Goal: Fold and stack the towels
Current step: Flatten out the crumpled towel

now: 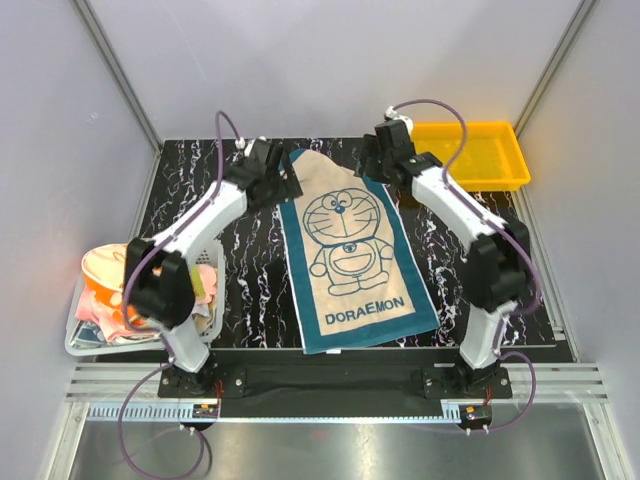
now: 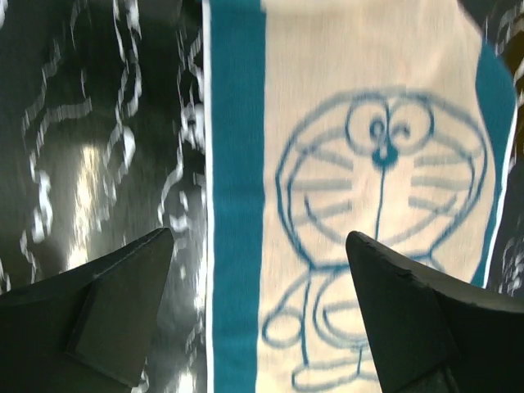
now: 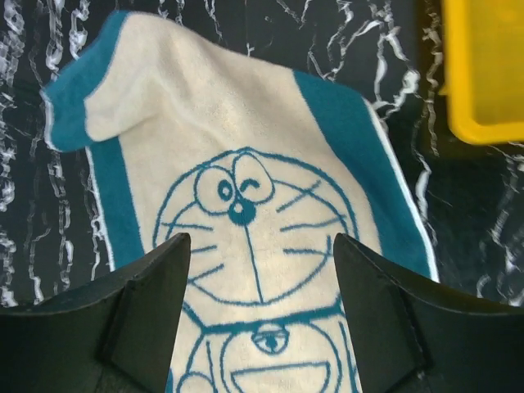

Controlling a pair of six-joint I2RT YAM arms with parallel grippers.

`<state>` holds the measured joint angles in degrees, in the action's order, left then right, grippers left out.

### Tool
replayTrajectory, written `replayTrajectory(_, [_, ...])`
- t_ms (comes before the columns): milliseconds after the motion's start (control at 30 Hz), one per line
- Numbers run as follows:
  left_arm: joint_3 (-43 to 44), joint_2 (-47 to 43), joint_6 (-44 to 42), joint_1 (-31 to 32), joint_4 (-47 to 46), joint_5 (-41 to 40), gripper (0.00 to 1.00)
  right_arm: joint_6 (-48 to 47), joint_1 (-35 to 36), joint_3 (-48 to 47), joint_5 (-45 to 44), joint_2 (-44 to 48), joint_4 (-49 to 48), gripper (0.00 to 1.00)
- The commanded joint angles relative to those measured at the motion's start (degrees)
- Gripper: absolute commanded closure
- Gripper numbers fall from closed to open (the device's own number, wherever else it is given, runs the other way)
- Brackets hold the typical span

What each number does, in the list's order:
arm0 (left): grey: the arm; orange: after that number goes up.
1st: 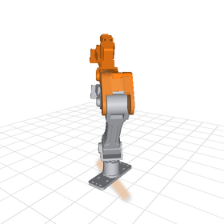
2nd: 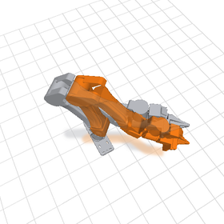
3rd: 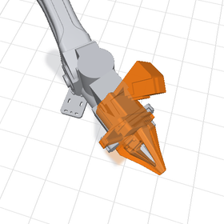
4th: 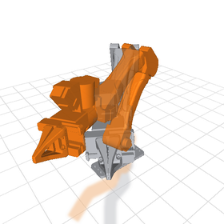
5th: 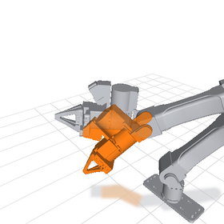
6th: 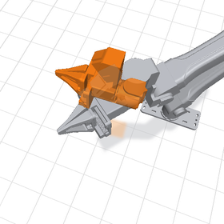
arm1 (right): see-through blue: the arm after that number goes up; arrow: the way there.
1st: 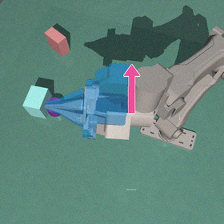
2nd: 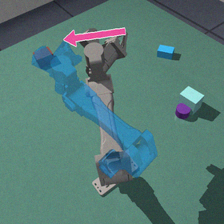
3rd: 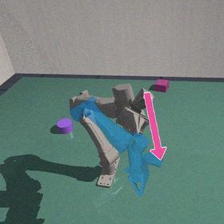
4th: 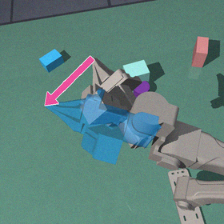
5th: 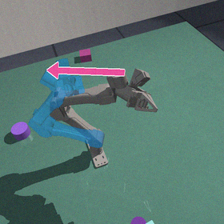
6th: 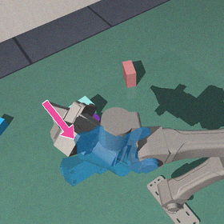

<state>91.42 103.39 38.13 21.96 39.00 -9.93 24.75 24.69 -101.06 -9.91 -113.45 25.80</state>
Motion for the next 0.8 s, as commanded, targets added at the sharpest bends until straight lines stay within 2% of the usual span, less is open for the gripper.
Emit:
replayTrajectory(0, [-13.2,-12.1,8.7,4.0,-3.7,-7.8,0.09,4.2,-0.5,13.6,-4.7,14.1,2.7,0.23])
replayTrajectory(67, [-20.1,-16.2,11.1,7.0,-4.5,-8.3,0.09,6.1,-0.7,20.6,-6.3,21.6,3.7,0.21])
replayTrajectory(100, [-26.8,-20.2,12.8,8.9,-4.5,-9.5,0.09,7.1,-0.9,27.0,-5.9,24.0,4.1,0.21])
replayTrajectory(233, [-38.6,-26.5,22.4,18.2,-3.3,-8.7,0.12,9.8,-1.0,38.8,-7.4,33.7,9.2,0.22])
replayTrajectory(333, [-43.4,-29.0,27.6,24.9,-1.7,-9.3,0.15,12.2,-1.7,45.1,-9.9,38.2,12.7,0.25])
replayTrajectory(533, [-46.5,-30.2,34.1,36.5,-1.7,-8.8,0.14,16.8,-2.9,55.3,-10.3,43.9,14.7,0.30])
replayTrajectory(633, [-47.5,-29.0,36.6,39.3,-0.9,-9.0,0.12,19.0,-2.9,56.7,-8.0,45.6,15.7,0.31])
replayTrajectory(767, [-49.8,-28.6,37.0,40.4,-3.4,-6.7,0.12,22.3,-3.1,56.9,-9.9,44.1,19.4,0.30])
